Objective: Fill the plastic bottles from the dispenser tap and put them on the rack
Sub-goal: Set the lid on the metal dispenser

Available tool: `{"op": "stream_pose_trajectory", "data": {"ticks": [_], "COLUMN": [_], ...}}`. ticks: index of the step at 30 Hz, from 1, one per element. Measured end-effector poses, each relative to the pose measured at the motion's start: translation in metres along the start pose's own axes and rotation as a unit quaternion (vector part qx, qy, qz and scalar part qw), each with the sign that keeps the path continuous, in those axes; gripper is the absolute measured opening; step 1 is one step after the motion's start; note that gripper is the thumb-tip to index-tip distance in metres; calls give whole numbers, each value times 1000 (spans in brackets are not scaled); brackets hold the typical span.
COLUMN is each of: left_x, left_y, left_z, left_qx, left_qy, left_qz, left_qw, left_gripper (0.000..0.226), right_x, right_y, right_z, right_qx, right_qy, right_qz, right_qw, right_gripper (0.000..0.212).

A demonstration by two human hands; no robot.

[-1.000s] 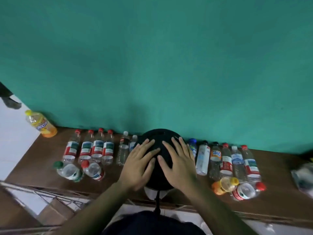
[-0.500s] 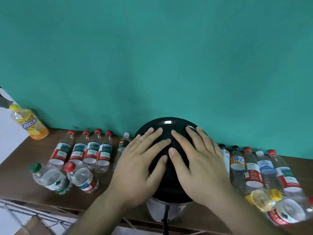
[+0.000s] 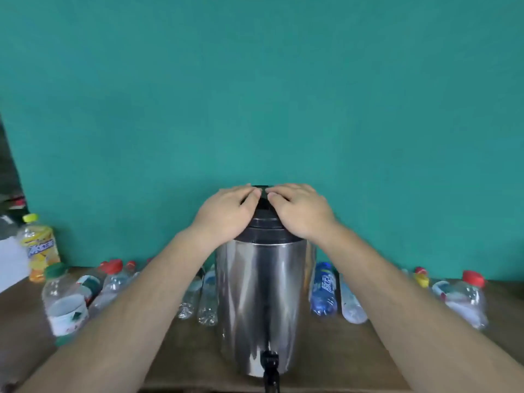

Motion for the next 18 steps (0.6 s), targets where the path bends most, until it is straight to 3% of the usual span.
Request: {"op": "stream_pose_trajectory", "data": {"ticks": [6,14,18], "left_x": [-2,23,67], "left_y": [-21,-74,-83], "left_z": [-51,-152,-185], "left_qx": [8,120,132], "left_qy": [-22,-77,-36], "left_qz": [49,8,29], "left_qw": [998,990,990], "left_gripper": [53,46,39], "right_x": [-9,-11,18], "right_y": [20,15,-12], "right_z": [-58,-172,-223], "right_qx": [-23,-9,19], "right_qy": [-54,-145,-114], "right_qz": [19,91,76], "right_qw": [998,985,990], "right_gripper": [47,43,43]}}
Point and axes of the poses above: each hand's wrist, its own z-axis towards the middle knuckle, its own x-axis out of the palm, y = z × x, the point moved 7 cm from there along z, towards the middle knuckle, and after that the axes turned 5 degrees about -x, right-handed, at the moved point
